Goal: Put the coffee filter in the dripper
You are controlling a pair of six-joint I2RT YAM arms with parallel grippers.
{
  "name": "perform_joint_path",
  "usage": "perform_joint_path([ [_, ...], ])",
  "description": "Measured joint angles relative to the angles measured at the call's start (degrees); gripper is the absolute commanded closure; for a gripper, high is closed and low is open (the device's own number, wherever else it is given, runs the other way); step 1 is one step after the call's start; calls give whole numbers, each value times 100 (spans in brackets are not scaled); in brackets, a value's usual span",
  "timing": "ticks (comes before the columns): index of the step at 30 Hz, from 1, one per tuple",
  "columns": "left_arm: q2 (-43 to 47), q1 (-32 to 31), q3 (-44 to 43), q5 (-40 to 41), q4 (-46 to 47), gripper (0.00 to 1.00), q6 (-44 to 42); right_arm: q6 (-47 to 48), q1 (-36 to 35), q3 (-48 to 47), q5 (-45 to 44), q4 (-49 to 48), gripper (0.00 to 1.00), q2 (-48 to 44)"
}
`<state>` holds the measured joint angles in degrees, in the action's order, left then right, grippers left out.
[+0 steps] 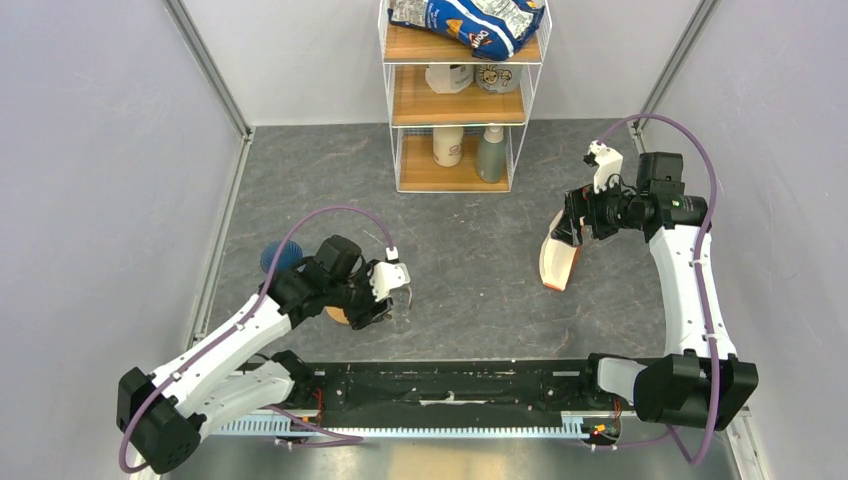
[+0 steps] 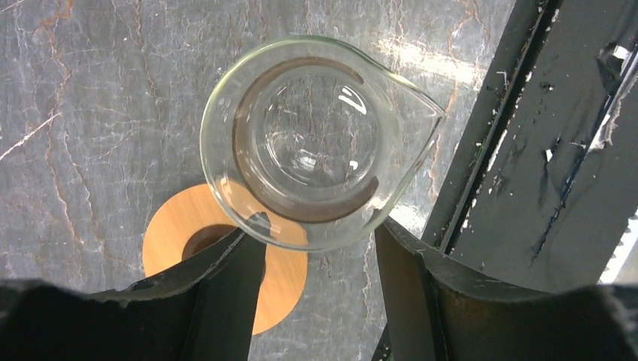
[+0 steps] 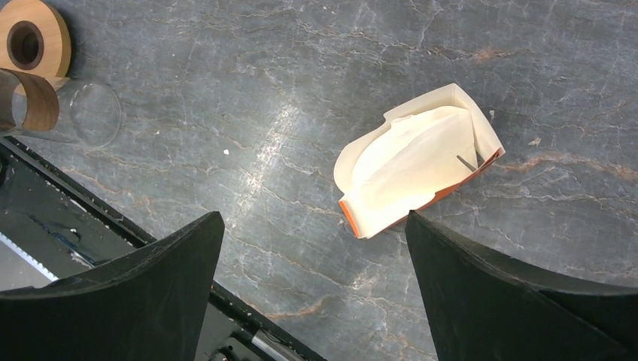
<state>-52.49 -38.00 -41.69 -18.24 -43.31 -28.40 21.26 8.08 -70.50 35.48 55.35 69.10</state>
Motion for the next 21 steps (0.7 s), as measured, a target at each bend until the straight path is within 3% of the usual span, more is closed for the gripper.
perform_joint_path([
  [11, -39, -52, 490, 85, 1062, 38, 584, 2, 0, 0, -109, 0, 1, -44],
  [21, -448, -186, 647, 695, 2079, 38, 1532, -17, 0, 0, -129, 0, 1, -92],
])
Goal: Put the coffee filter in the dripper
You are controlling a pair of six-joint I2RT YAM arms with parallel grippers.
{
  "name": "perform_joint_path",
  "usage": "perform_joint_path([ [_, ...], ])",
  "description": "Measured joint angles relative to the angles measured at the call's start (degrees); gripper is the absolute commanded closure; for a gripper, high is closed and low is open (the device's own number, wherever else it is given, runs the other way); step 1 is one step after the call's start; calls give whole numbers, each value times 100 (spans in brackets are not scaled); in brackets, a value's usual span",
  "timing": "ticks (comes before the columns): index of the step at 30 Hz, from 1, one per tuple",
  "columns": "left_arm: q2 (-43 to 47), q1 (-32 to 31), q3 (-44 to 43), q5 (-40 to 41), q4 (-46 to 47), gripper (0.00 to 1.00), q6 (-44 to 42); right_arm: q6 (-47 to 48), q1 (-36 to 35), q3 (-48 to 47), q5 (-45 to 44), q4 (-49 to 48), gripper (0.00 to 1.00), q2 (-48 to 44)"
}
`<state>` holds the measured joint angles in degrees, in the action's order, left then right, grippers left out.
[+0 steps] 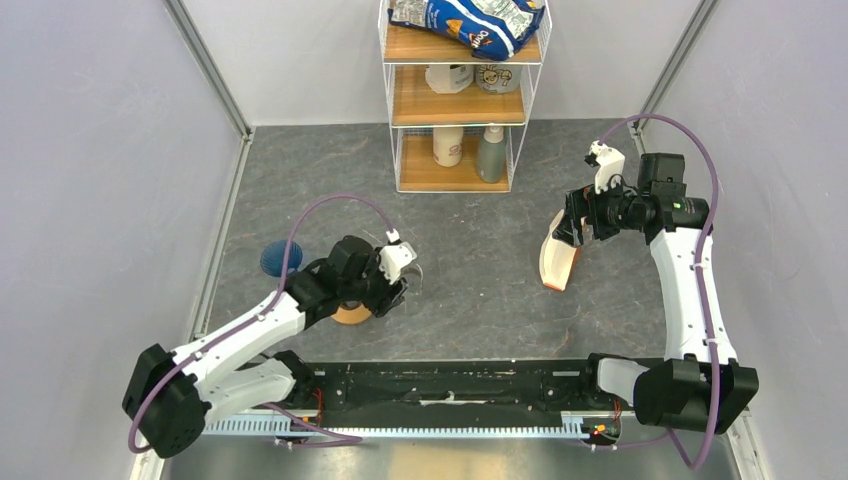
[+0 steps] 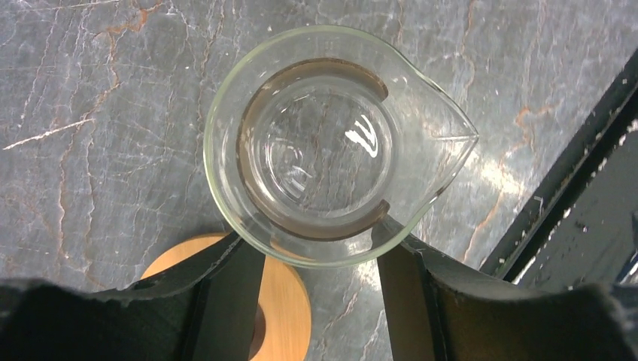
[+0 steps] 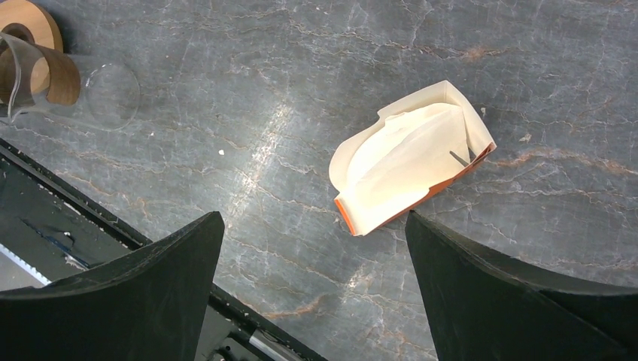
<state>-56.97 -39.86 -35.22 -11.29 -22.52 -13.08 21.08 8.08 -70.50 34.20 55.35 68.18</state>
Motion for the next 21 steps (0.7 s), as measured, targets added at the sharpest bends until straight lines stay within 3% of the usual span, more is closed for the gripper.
perform_joint_path([
  [10, -881, -520, -50, 713, 1121, 38, 946, -66, 0, 0, -2, -13, 1, 0],
  [21, -2470, -1025, -1067, 1864, 2011, 37, 2057, -74, 0, 9, -17, -35, 1, 0],
])
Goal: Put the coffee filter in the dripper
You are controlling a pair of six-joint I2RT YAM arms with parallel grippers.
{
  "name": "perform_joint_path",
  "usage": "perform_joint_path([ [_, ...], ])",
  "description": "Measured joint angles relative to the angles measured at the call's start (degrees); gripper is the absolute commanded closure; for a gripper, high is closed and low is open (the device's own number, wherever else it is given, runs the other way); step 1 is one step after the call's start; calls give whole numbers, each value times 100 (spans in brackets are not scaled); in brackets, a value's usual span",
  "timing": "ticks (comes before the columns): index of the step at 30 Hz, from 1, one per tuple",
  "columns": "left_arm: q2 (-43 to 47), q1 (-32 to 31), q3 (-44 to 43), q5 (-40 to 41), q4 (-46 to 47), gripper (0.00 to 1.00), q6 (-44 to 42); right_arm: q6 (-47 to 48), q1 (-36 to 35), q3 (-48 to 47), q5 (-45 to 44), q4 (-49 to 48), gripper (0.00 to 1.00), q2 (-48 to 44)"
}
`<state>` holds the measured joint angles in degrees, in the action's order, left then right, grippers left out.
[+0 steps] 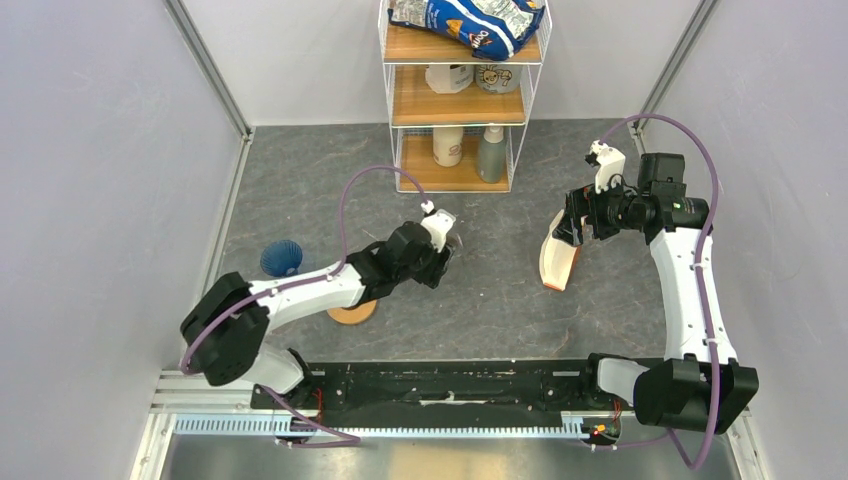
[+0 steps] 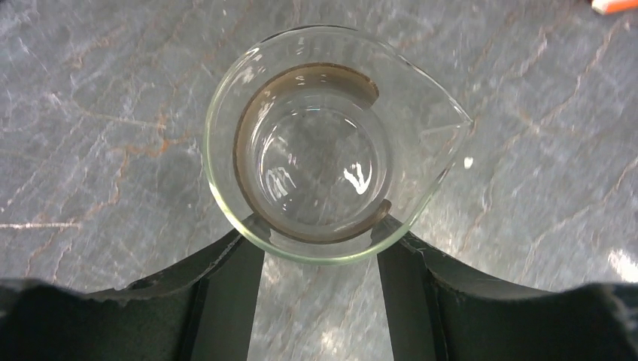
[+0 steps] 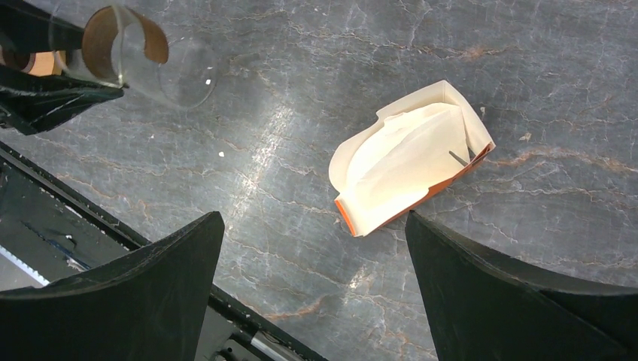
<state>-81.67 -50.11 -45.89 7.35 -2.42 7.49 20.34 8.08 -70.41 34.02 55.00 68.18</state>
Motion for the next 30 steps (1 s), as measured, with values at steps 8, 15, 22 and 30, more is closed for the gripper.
perform_joint_path([
  [8, -542, -2, -424, 203, 389, 34, 192, -28, 0, 42, 2, -7, 1, 2],
  [15, -527, -2, -442, 98, 361, 11, 184, -107, 0, 42, 13, -52, 1, 42],
  [22, 680, 22, -363, -763, -820, 5, -485, -199, -42, 42, 63, -72, 1, 138],
  [30, 2404, 1633, -640, -3069, -3589, 7, -2653, -299, -214, 31, 63, -87, 1, 258],
])
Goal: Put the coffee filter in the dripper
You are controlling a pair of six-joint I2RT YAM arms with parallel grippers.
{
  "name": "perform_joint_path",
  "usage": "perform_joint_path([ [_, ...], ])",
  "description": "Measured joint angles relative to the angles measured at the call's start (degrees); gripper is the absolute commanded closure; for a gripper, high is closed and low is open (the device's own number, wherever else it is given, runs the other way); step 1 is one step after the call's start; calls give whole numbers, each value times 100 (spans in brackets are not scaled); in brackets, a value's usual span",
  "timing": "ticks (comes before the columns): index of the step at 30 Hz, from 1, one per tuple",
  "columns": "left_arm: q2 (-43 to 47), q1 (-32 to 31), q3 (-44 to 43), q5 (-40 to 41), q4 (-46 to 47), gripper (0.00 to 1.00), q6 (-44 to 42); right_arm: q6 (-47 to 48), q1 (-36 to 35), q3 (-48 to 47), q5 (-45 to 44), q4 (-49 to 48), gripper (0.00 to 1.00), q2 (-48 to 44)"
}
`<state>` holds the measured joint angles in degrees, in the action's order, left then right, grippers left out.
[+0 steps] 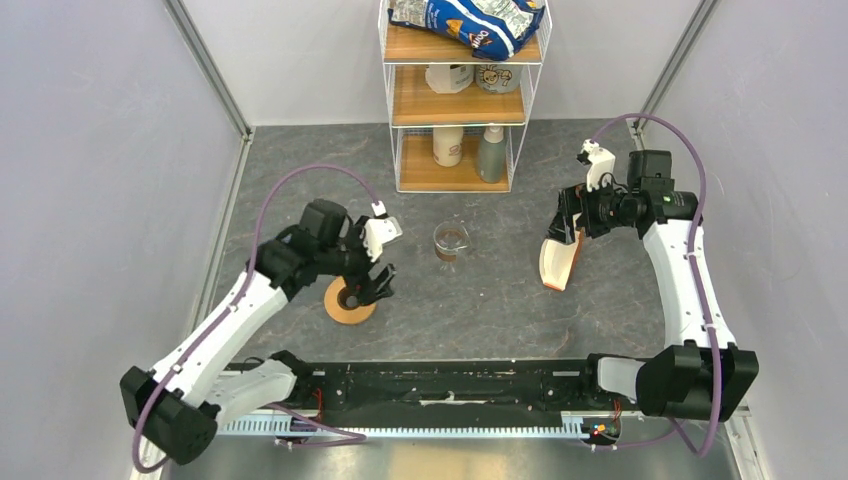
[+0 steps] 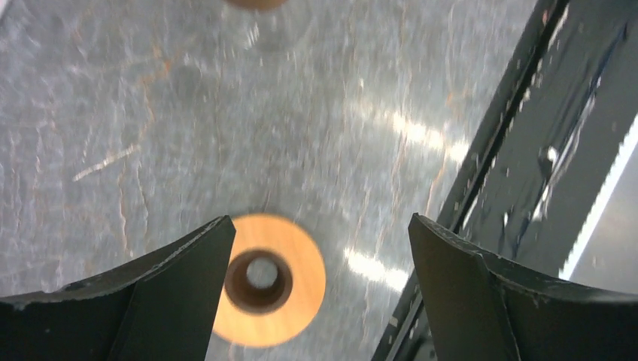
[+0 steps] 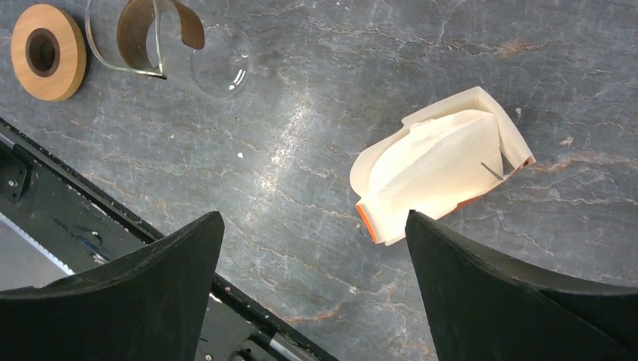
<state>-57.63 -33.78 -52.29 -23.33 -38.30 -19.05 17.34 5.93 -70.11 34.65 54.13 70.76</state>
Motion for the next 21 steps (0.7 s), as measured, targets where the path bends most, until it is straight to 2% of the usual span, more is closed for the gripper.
perform_joint_path([
  [3, -474, 693, -555, -546, -1274, 7, -1088, -42, -83, -42, -9, -2, 1, 79],
  [5, -1174, 1082, -1025, -787, -2175, 7, -1843, -66, -136, -79, -33, 0, 1, 140],
  [9, -2581, 1825, -1670, -1005, -3327, 7, -2922, -90, -188, -177, -79, 7, 1, 240],
  [11, -3117, 2120, -1978, -1032, -3764, 7, -3333, -85, -195, -219, -96, 33, 1, 254],
  [15, -4144, 2459, -2870, -1047, -4520, 13, -4002, -81, -197, -260, -96, 98, 1, 254],
  [18, -4752, 2581, -3412, -1088, -4734, 14, -4315, -79, -199, -280, -96, 131, 1, 254],
  [21, -5178, 2693, -3585, -1064, -4787, 15, -4489, -74, -199, -282, -96, 136, 1, 247],
])
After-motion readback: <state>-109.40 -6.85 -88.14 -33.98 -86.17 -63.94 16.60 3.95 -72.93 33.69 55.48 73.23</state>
